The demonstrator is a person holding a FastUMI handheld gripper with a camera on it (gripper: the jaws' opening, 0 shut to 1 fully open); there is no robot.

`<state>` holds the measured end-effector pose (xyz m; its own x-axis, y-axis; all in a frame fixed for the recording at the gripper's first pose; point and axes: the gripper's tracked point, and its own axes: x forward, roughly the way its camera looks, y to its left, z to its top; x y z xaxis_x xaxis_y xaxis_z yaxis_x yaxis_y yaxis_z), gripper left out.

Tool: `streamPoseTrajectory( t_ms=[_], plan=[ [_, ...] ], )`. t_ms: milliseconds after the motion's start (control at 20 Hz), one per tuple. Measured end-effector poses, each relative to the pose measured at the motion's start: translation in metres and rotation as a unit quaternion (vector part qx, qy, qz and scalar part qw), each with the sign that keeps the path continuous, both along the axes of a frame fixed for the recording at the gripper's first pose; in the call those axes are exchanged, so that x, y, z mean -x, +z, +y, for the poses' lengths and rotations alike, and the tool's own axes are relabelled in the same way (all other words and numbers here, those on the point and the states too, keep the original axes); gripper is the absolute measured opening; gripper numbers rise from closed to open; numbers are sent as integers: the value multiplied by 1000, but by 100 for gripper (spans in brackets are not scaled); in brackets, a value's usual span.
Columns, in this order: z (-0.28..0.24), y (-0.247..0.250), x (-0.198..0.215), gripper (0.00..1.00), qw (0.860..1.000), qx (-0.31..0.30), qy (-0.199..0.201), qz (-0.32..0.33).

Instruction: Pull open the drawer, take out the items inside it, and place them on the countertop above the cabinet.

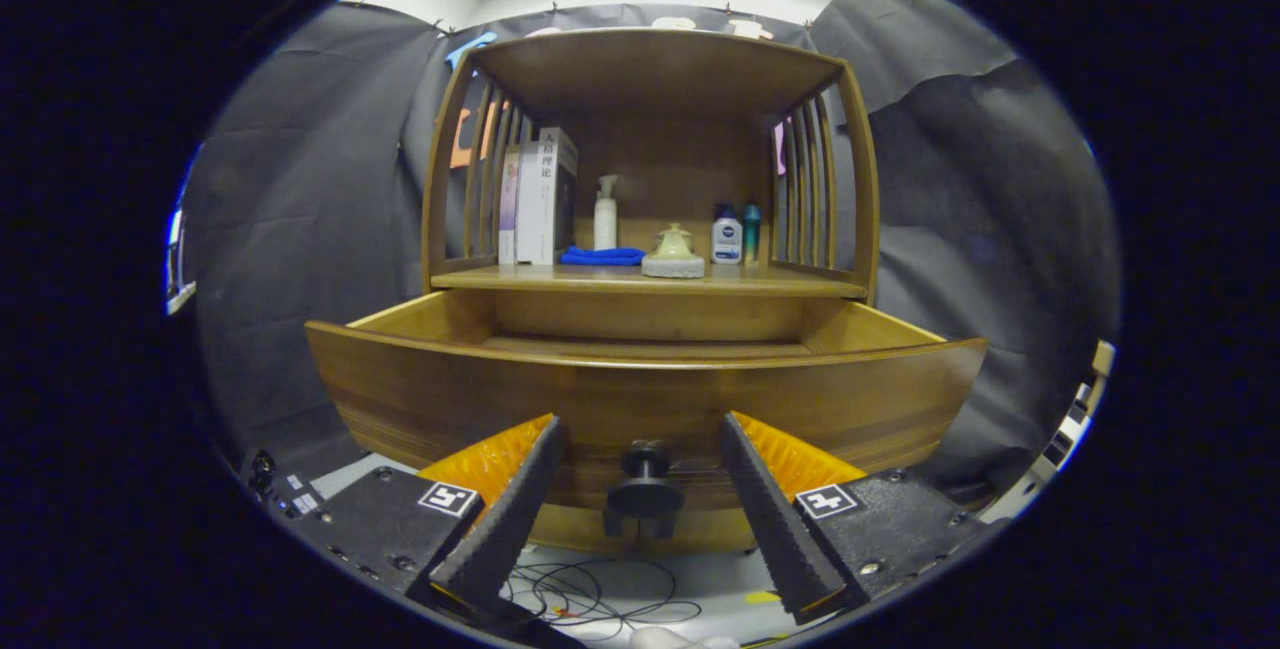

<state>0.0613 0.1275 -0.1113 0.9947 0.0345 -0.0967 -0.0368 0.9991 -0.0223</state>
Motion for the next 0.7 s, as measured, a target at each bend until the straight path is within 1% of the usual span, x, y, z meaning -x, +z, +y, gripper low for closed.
streamPoseTrajectory(
  t_ms=[150,250,700],
  plan=[
    [-6,-4,-8,100,1000,-5,-15,9],
    [-4,-6,-9,100,1000,-11,-8,13],
    [-2,-4,-11,98,1000,-2,-11,12]
  ],
)
